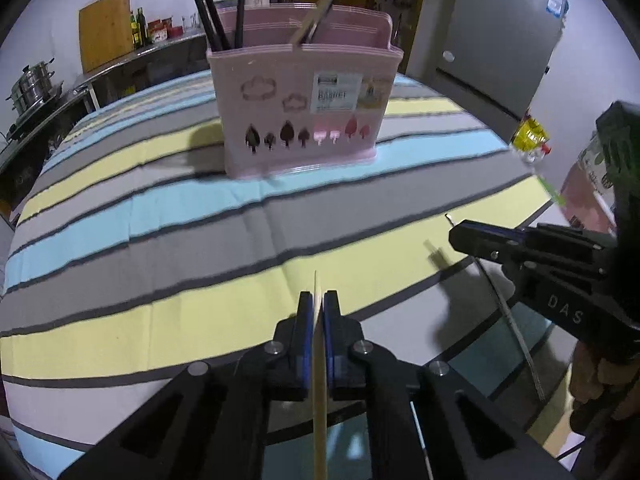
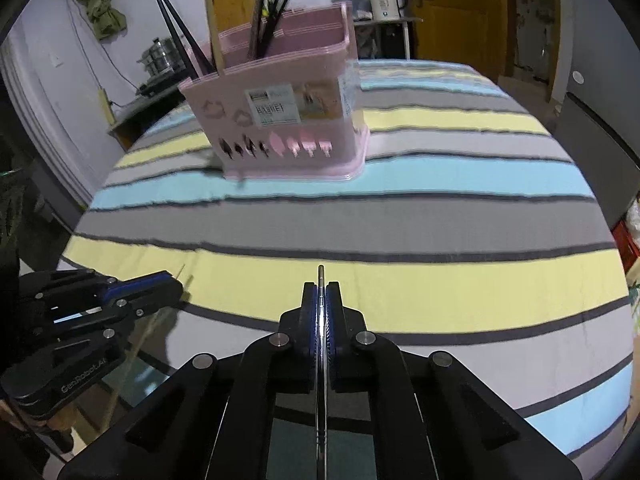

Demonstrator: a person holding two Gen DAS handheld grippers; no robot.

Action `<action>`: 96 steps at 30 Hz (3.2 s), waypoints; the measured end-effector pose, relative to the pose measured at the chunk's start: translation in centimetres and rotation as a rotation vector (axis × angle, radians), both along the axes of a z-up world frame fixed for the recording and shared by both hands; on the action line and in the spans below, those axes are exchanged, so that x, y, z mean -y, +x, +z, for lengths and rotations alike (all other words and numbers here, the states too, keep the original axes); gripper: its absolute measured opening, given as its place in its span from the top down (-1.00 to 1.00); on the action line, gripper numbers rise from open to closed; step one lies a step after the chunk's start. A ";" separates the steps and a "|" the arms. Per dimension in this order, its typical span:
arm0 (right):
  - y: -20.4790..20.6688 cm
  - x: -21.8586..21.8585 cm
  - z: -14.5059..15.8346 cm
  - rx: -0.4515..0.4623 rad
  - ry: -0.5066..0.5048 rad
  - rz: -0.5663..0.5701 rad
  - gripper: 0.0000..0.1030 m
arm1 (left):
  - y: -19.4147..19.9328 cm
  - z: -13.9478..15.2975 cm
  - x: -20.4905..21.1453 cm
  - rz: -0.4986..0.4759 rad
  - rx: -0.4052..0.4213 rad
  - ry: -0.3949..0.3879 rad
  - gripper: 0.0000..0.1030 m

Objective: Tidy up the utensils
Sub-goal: 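Lift the wooden chopstick upright with the left tool and carry it toward the pink basket, then lower the wooden chopstick into the pink basket with the left tool while the right tool lowers its chopstick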

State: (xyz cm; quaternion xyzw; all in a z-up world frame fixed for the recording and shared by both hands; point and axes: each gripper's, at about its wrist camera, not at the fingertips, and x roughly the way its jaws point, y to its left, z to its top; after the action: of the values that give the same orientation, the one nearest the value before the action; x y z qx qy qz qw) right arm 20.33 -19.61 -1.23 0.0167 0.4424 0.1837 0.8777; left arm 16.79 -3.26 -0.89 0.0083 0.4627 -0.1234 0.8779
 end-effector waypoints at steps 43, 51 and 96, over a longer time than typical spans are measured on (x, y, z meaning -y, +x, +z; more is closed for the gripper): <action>-3.3 1.2 11.6 0.287 0.106 -0.018 0.93 | -2.2 12.5 -4.2 0.040 0.226 -0.153 0.89; -2.0 0.5 13.9 0.333 0.151 -0.016 0.93 | -0.3 15.5 -5.2 0.058 0.269 -0.170 0.89; 9.9 -6.7 11.6 0.322 0.160 0.022 0.92 | 11.9 13.7 -5.7 0.092 0.304 -0.165 0.88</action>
State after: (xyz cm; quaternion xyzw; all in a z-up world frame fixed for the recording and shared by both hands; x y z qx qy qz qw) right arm 30.21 -12.88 10.37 0.0517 0.2803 0.2282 0.9309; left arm 28.71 2.44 12.80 -0.0664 0.3130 -0.1181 0.9400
